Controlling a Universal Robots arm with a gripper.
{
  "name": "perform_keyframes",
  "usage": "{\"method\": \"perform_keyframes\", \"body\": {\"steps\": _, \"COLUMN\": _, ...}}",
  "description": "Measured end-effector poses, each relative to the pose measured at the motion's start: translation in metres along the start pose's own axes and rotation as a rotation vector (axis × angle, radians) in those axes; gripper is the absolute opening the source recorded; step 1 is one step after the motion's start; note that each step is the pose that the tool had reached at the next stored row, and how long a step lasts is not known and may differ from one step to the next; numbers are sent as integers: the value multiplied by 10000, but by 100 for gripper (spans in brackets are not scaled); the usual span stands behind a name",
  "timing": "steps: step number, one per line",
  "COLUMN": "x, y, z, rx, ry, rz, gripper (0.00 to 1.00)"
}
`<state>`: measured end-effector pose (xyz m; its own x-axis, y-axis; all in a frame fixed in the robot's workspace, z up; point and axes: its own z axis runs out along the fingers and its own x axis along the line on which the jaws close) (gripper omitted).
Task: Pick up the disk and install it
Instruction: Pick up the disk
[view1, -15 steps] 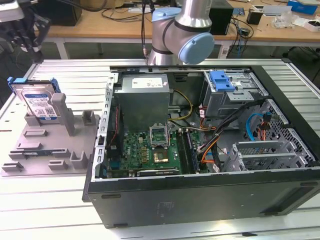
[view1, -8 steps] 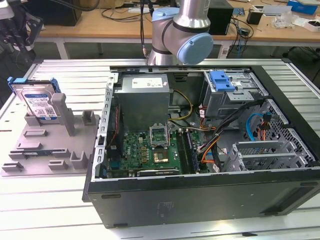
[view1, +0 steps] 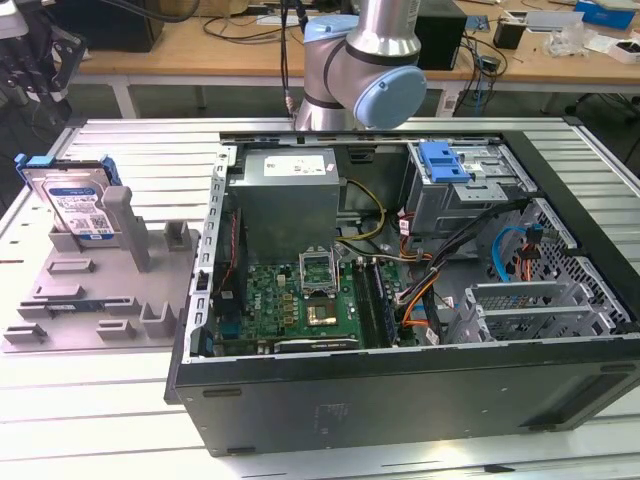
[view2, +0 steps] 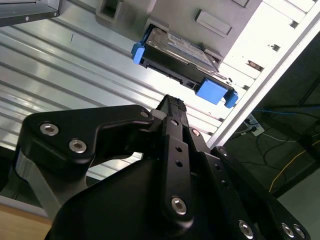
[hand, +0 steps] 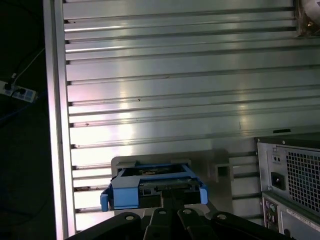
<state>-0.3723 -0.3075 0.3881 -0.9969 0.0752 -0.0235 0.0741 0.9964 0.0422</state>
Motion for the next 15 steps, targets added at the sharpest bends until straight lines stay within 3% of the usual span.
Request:
{"method": "perform_keyframes", "body": {"steps": 6, "x": 0, "y": 1, "z": 0, "rx": -2, "ry": 9, "rz": -134, "gripper": 11}}
{"method": "perform_keyframes", "body": {"steps": 12, "x": 0, "y": 0, "z": 4, "rx": -46, "ry": 134, "rz": -2149, "gripper": 11}}
{"method": "perform_keyframes", "body": {"steps": 15, "x": 0, "y": 0, "z": 6, "rx": -61, "ry": 180, "rz": -2812, "gripper": 11}}
